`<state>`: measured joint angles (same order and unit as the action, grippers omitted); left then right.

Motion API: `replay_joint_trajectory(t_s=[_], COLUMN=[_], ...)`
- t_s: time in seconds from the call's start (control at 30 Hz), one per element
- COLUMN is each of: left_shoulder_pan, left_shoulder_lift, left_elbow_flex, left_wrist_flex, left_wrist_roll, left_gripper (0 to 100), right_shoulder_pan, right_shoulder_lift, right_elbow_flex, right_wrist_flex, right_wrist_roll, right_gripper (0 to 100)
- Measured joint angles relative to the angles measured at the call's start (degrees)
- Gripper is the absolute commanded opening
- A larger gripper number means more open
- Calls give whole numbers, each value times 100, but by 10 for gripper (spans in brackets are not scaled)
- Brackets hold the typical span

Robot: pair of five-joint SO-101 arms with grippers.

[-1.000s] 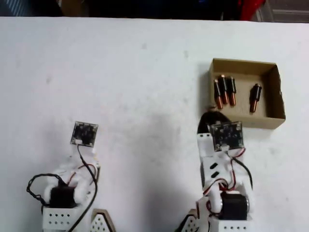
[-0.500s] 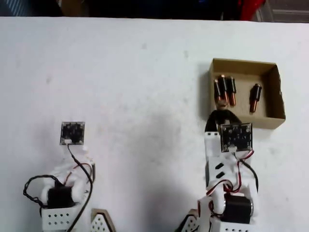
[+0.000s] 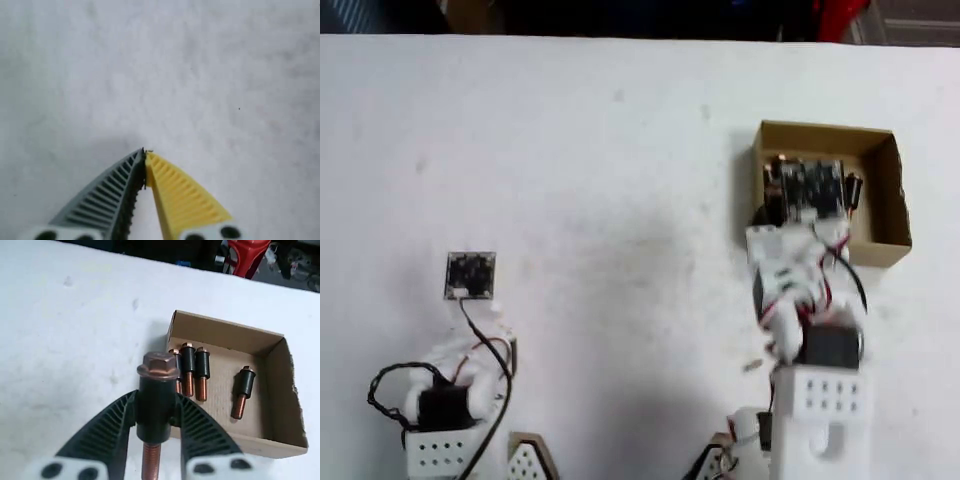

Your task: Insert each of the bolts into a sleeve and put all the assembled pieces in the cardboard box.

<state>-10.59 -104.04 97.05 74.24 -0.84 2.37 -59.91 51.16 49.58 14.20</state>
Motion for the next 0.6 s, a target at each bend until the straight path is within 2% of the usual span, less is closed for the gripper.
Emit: replay_joint_trajectory(t_s=[0.33, 0.6], left_shoulder_pan=[0, 97], left_shoulder_lift=[0, 0], left_elbow_flex=[0, 0], left_wrist_flex=[0, 0], left_wrist_roll=[0, -79], left_gripper=[24, 24], right_shoulder_pan=[905, 1160], right_shoulder_lift=[3402, 5908], right_elbow_flex=[-2066, -3727], right_wrist_flex=[-440, -448], right_wrist_roll=[0, 0], right_gripper=[17, 17])
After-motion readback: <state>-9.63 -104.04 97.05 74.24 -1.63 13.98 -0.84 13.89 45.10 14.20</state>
